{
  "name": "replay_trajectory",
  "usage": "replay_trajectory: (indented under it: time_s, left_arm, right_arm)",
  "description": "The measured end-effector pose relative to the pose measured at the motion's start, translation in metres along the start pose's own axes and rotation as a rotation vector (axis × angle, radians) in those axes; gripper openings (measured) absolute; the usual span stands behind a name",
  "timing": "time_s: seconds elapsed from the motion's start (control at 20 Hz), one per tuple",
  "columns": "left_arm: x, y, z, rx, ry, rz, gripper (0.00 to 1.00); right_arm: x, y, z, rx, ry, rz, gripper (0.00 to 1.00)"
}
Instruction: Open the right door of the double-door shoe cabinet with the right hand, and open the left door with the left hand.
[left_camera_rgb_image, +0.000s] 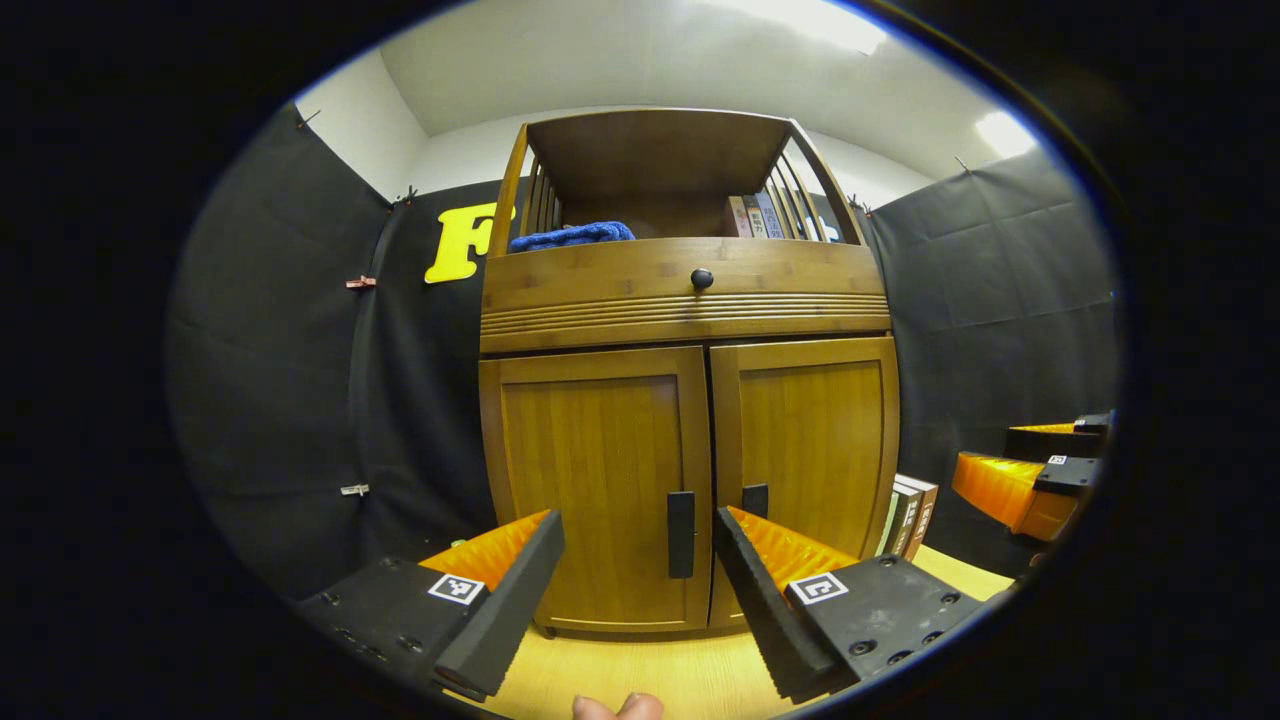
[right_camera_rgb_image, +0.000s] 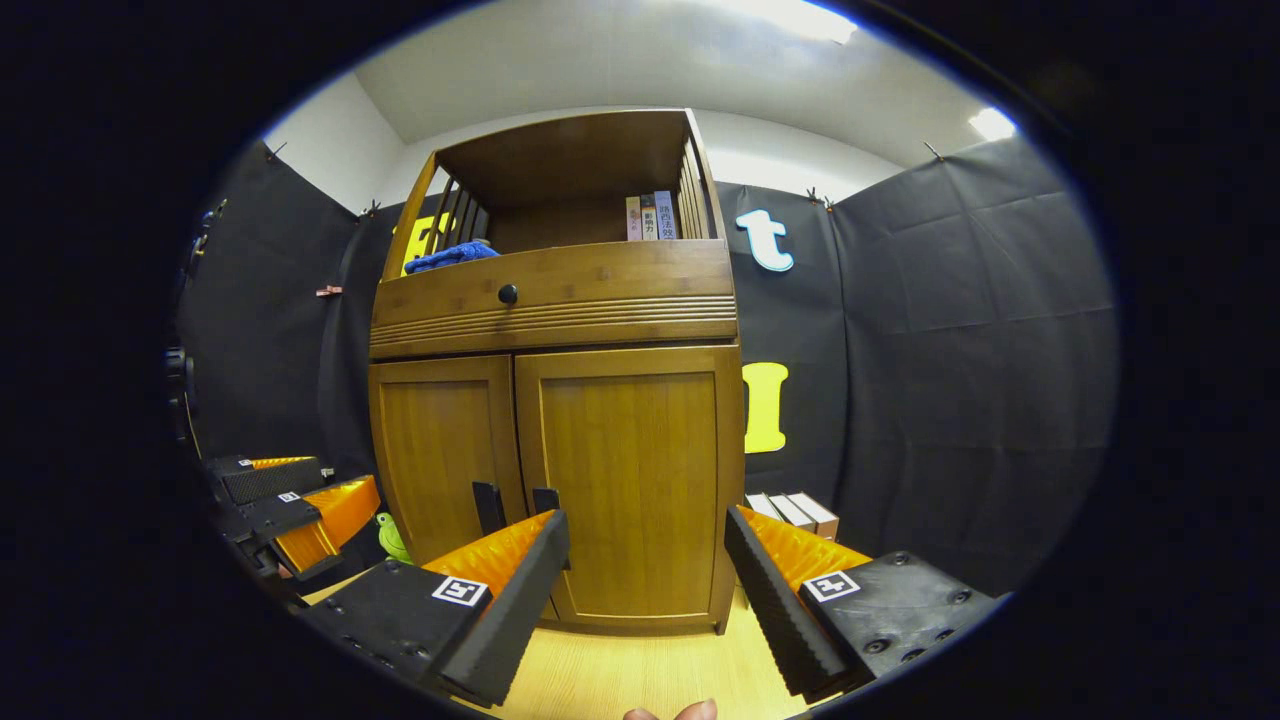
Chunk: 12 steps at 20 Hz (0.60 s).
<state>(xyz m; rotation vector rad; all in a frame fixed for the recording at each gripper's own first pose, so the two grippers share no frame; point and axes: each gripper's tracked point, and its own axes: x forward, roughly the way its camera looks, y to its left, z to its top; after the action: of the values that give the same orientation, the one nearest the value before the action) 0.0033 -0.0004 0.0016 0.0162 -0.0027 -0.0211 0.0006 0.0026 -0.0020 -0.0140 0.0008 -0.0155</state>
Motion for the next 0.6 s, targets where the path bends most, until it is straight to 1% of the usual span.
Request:
replay_trajectory:
  time_s: [0.05, 0.35, 0.45, 0.5, 0.55, 0.6]
  left_arm:
    - [0.000, 0.000, -0.001, 0.000, 0.001, 0.001, 0.93]
    - [-0.001, 0.004, 0.000, 0.000, 0.003, -0.008, 0.92]
    - [-0.002, 0.009, 0.000, 0.008, 0.003, -0.008, 0.92]
    - [-0.002, 0.011, 0.000, 0.011, 0.003, -0.007, 0.95]
    - [-0.003, 0.012, -0.003, 0.013, 0.004, -0.008, 0.95]
    - [-0.003, 0.014, -0.003, 0.012, 0.007, -0.007, 0.93]
  right_arm:
    - [0.000, 0.000, 0.000, -0.001, -0.002, -0.001, 0.99]
    - [0.003, 0.010, 0.001, -0.002, -0.005, 0.004, 0.98]
    - [0.012, 0.017, -0.001, -0.004, -0.003, 0.010, 0.98]
    - [0.017, 0.021, -0.003, -0.011, 0.002, 0.015, 0.98]
    - [0.025, 0.025, -0.007, -0.016, 0.012, 0.017, 0.94]
    - [0.031, 0.029, -0.010, -0.013, 0.018, 0.025, 0.94]
